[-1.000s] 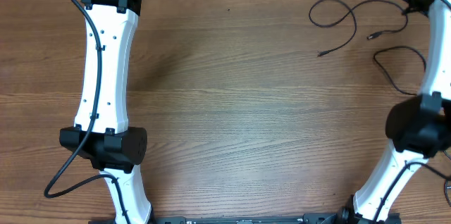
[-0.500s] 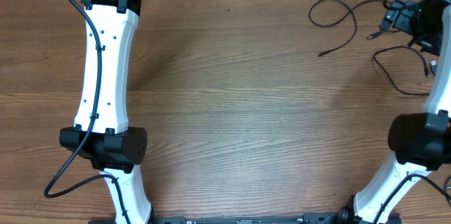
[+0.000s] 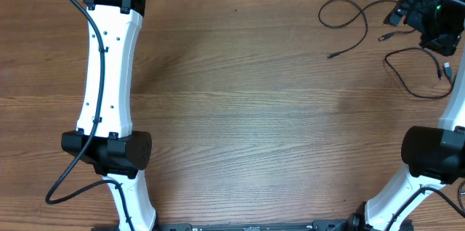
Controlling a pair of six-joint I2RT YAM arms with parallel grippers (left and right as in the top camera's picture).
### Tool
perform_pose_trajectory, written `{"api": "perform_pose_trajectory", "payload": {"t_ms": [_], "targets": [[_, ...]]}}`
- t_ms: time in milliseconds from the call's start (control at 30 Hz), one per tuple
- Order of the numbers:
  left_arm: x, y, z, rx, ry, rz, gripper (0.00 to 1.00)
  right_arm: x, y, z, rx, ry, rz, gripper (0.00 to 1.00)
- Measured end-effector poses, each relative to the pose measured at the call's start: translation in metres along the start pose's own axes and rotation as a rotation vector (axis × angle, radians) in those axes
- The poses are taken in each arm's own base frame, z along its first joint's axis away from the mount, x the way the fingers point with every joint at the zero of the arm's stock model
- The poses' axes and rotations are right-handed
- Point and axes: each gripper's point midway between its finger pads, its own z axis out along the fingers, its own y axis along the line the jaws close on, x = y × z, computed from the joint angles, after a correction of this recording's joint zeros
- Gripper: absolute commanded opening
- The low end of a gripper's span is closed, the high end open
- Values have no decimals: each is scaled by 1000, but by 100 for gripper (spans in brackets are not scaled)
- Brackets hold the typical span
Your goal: Untangle cables
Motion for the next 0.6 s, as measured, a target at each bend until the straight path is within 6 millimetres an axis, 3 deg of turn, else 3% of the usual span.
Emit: {"api": "perform_pose_trajectory", "payload": {"t_ms": [400,600], "targets": [[46,-18,-5,107,191,-36,99,-29,9,-2,-40,-115,-20,100],[59,-20,-8,113,250,-91,100,-17,6,-1,-26,-68,-19,100]]}}
